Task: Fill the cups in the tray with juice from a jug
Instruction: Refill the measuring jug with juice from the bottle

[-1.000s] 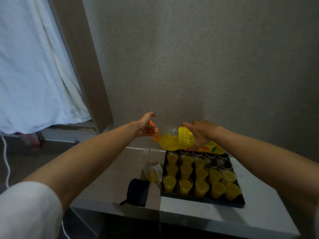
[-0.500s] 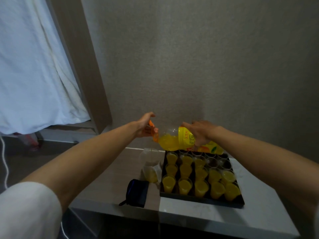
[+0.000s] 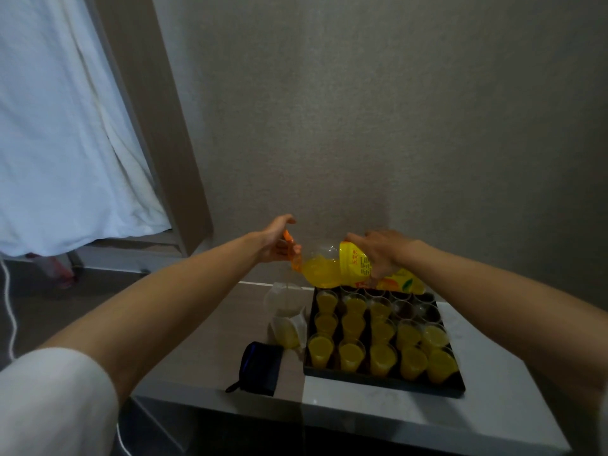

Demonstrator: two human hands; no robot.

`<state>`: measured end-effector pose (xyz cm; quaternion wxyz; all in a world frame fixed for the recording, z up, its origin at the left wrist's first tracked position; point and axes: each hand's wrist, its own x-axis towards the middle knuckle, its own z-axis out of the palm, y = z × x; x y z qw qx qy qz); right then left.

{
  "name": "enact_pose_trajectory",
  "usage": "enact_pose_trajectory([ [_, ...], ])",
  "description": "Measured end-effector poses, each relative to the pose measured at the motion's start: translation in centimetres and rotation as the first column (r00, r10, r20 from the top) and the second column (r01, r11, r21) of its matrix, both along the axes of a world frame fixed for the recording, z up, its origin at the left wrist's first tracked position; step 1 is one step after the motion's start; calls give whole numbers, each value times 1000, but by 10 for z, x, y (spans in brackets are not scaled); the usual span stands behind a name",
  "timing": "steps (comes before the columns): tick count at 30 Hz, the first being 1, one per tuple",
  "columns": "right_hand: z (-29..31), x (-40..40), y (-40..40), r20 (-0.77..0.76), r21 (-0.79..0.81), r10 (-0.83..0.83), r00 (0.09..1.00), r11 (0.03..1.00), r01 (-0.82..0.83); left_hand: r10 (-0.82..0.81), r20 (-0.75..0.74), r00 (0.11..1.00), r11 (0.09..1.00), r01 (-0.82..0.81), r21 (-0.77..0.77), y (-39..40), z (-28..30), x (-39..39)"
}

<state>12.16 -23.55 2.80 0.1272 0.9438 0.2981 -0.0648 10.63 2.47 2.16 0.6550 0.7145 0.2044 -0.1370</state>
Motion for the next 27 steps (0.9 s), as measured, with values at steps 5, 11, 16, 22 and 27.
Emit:
enact_pose_trajectory([
  [5,0,1,0,-4,13,-2,1000,1000,2,-11,6,1000,1000,11,0,0,1,0],
  [11,2,2,0,-8,1,0,1000,1000,0,-6,12,1000,1000,6,6,2,-1,4],
  [16,3,2,-1,-24,-5,-7,1000,1000,7,-17,15,1000,1000,17,17,0,-3,5],
  [22,3,2,0,-23,-20,-16,1000,1000,16,-26,7,1000,1000,26,14,-1,-4,7],
  [27,3,3,1,-33,-27,-14,999,1000,13,-27,0,1000,1000,27,9,0,-6,6],
])
